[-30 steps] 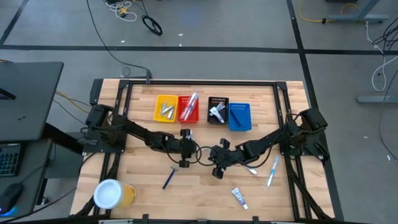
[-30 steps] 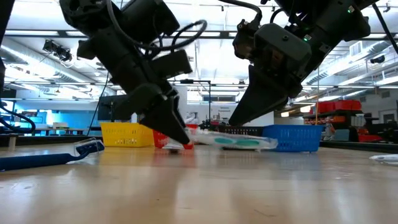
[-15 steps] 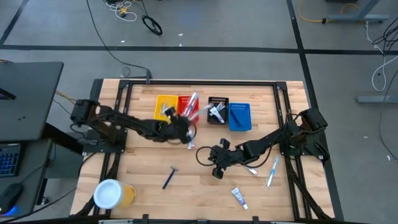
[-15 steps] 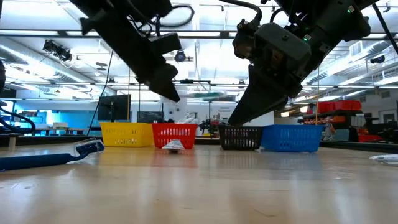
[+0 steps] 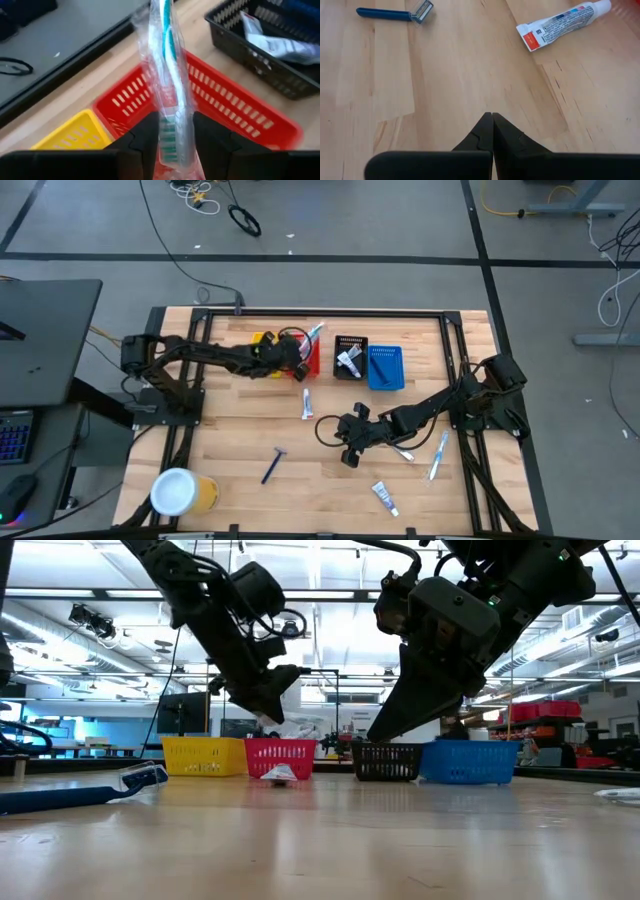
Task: Pick & Place Travel size toiletries
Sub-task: Put the green toothbrush into the red bin
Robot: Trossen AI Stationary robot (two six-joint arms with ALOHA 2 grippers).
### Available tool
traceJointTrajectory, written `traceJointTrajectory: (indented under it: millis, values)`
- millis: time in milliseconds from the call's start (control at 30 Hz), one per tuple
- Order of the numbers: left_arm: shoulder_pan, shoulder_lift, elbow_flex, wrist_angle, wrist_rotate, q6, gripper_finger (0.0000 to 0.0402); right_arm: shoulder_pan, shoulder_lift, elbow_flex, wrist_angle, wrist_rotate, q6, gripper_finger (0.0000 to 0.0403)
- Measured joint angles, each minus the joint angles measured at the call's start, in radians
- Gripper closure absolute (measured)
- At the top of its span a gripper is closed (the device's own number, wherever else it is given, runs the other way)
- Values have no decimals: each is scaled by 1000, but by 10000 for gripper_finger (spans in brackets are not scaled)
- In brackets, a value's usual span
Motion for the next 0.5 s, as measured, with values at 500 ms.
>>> traceJointTrajectory:
  millis: [500]
  values:
    - [49,0,0,5,117,-2,235,0,0,0,0,0,0,402]
